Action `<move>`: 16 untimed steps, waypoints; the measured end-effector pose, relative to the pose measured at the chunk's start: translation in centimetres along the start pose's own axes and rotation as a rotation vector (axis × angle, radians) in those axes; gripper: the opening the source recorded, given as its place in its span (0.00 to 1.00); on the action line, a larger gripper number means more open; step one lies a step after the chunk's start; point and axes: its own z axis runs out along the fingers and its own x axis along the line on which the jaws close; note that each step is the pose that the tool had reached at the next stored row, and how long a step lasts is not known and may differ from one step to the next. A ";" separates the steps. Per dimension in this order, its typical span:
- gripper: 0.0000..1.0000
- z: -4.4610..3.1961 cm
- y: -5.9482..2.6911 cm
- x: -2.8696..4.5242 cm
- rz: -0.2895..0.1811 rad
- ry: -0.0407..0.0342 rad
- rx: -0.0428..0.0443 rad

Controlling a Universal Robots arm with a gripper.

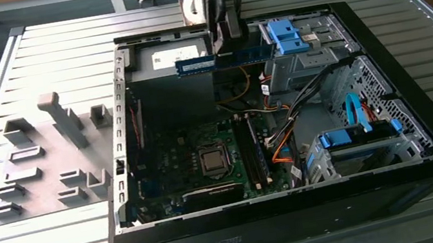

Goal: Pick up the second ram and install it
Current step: 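Insert the second ram into the second slot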

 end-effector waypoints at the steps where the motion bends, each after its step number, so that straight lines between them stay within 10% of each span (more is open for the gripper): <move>1: 0.14 0.00 -0.01 0.00 0.000 0.0000 0.0000; 16: 0.14 0.05 -0.04 0.00 0.089 0.0005 0.0026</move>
